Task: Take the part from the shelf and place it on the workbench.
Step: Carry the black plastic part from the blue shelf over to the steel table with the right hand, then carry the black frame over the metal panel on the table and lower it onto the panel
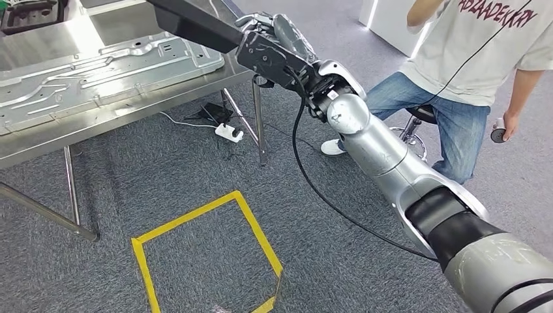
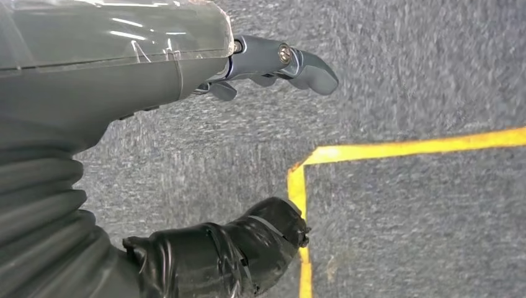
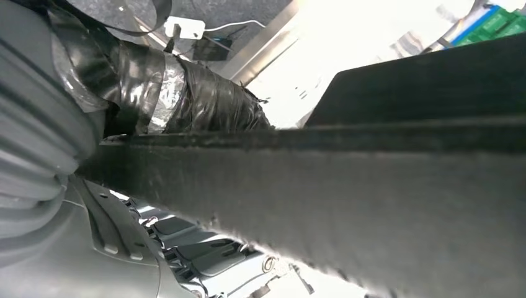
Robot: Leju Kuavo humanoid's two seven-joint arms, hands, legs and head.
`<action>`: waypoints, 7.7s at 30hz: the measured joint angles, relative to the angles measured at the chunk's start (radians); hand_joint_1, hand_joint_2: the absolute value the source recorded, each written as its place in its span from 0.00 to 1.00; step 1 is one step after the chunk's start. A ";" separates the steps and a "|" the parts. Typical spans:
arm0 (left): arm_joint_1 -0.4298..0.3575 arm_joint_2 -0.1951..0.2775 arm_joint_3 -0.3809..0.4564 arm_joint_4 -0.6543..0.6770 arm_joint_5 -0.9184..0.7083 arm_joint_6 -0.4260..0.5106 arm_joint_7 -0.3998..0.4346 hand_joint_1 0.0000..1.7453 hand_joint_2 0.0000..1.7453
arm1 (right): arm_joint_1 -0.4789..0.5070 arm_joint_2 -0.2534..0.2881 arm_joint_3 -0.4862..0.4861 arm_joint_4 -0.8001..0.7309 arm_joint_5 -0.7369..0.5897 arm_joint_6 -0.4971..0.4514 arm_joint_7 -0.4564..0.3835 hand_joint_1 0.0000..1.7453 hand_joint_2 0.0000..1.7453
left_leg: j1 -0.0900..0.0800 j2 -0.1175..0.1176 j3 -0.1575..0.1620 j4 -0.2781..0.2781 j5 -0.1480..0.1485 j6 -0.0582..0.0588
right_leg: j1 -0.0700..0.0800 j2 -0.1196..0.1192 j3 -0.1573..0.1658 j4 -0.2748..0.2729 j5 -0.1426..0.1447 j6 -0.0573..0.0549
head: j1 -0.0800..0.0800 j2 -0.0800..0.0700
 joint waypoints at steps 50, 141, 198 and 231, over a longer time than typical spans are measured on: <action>-0.009 0.002 0.000 0.000 -0.003 -0.004 0.000 0.00 1.00 | 0.003 -0.001 -0.001 0.003 0.006 0.002 0.008 1.00 1.00 | -0.005 -0.004 0.140 -0.258 0.106 0.054 | 0.008 0.004 -0.072 0.098 -0.001 0.032 | 0.003 0.000; -0.006 0.003 0.000 -0.001 -0.004 -0.004 0.007 0.00 1.00 | 0.008 -0.002 0.000 0.004 0.026 0.019 0.017 1.00 1.00 | -0.004 -0.001 0.201 -0.287 0.088 0.059 | 0.000 0.006 -0.099 0.152 -0.031 0.052 | 0.000 0.000; -0.015 0.017 0.000 -0.001 -0.023 -0.006 0.030 0.00 1.00 | 0.013 -0.043 0.082 0.393 0.513 0.201 0.084 1.00 1.00 | -0.009 0.000 0.086 -0.273 0.181 0.054 | 0.006 0.011 0.018 0.131 -0.138 0.044 | 0.000 0.000; -0.002 0.023 0.000 -0.001 0.018 -0.076 0.004 0.00 1.00 | 0.121 -0.095 0.056 0.613 0.575 0.129 0.062 1.00 1.00 | -0.003 0.001 0.113 -0.281 0.159 0.052 | 0.000 0.008 -0.117 0.266 -0.128 0.046 | 0.000 0.000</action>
